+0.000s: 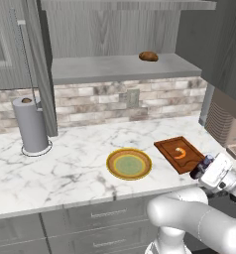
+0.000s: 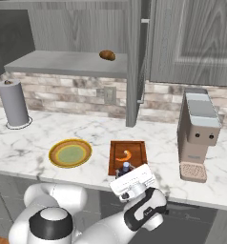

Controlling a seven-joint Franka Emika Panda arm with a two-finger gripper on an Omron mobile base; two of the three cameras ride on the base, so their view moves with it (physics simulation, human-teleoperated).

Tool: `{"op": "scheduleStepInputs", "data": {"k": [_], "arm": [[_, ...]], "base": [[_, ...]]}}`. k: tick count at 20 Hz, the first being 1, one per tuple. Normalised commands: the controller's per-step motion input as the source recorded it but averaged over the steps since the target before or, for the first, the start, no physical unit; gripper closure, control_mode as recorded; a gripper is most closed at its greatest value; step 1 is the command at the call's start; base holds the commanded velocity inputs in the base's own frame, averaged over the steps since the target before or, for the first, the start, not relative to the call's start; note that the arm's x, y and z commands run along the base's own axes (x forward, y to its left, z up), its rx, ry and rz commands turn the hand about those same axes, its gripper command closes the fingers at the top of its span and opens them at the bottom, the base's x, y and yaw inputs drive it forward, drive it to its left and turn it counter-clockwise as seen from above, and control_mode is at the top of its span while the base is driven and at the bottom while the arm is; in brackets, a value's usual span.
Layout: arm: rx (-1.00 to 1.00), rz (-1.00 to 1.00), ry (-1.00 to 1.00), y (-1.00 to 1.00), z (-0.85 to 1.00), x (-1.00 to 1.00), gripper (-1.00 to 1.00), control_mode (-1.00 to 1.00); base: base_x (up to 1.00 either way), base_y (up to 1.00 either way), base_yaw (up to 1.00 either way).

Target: Pick the shrimp from the plate and place it on the cutting board. Then pick the condiment bottle from the cabinet and place it next to the cutting board.

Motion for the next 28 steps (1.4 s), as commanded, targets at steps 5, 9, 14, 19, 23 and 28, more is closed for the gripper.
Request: {"op": "scheduleStepInputs", "data": {"k": [5, 9, 14, 19, 23, 28], "arm": [[0.0, 0.0, 0.0, 0.0, -0.11, 0.0, 1.0, -1.0], [0.0, 0.0, 0.0, 0.0, -0.24, 0.0, 1.0, -1.0], [0.0, 0.0, 0.0, 0.0, -0.4, 0.0, 1.0, -1.0], [0.0, 0.0, 0.0, 0.0, -0.41, 0.0, 1.0, -1.0], [0.0, 0.0, 0.0, 0.0, -0.36, 0.01, 1.0, -1.0], [0.0, 0.0, 0.0, 0.0, -0.37, 0.03, 1.0, -1.0]], "base": [[0.0, 0.0, 0.0], [0.0, 0.0, 0.0], [0.0, 0.0, 0.0], [0.0, 0.0, 0.0], [0.0, 0.0, 0.0], [0.0, 0.0, 0.0]]}}
